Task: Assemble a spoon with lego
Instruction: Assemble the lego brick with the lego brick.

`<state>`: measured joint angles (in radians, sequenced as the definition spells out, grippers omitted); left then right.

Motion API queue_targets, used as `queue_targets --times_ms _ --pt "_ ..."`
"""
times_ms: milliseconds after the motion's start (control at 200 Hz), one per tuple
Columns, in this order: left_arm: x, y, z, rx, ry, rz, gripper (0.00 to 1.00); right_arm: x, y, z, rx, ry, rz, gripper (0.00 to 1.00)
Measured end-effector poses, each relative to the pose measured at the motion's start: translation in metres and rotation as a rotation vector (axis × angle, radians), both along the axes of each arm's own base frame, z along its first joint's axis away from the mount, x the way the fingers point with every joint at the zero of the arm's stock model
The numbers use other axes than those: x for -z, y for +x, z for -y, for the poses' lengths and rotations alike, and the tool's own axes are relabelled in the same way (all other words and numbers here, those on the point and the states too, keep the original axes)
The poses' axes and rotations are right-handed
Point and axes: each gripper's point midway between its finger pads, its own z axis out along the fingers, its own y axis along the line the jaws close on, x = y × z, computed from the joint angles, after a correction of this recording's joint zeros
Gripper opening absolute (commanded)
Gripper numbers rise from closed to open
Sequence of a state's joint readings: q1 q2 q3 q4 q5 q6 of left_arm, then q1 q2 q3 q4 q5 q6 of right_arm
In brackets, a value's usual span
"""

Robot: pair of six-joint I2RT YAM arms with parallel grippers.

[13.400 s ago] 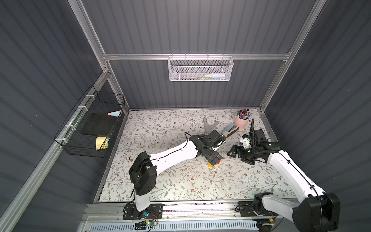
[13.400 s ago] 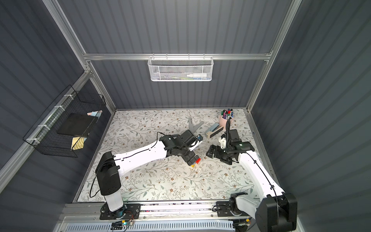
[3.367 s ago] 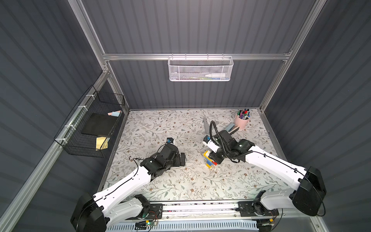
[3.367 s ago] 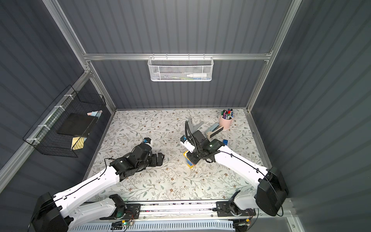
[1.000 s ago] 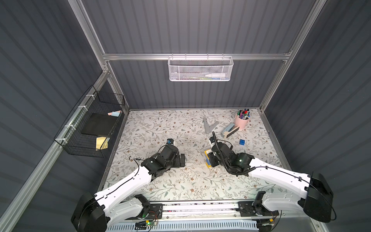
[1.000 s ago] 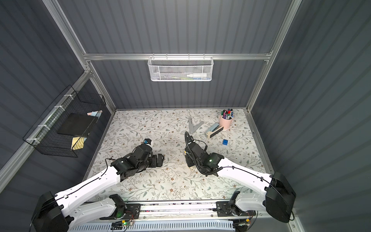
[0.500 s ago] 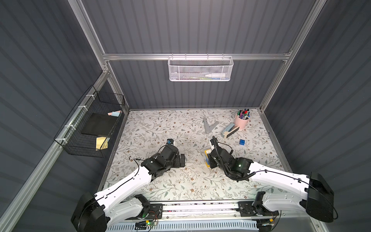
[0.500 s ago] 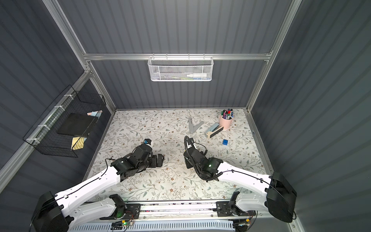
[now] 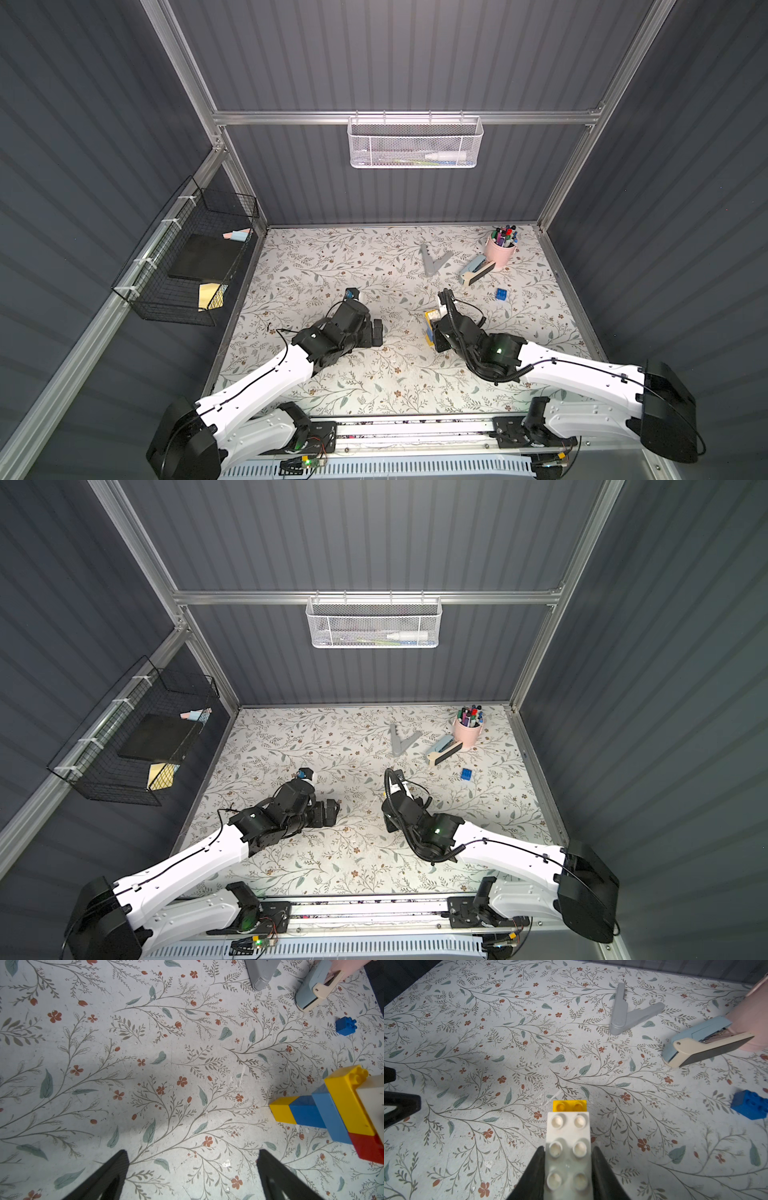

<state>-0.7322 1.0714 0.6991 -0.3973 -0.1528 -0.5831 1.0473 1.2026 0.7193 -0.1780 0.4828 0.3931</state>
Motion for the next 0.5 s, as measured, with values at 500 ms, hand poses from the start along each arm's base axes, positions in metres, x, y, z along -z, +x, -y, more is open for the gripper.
queue_targets --times_ms 500 --pt "0.0005 -0.0009 0.0009 0.005 -0.004 -0.004 0.99 -0.002 0.0006 -0.0028 -0.019 -0.084 -0.037 0.0"
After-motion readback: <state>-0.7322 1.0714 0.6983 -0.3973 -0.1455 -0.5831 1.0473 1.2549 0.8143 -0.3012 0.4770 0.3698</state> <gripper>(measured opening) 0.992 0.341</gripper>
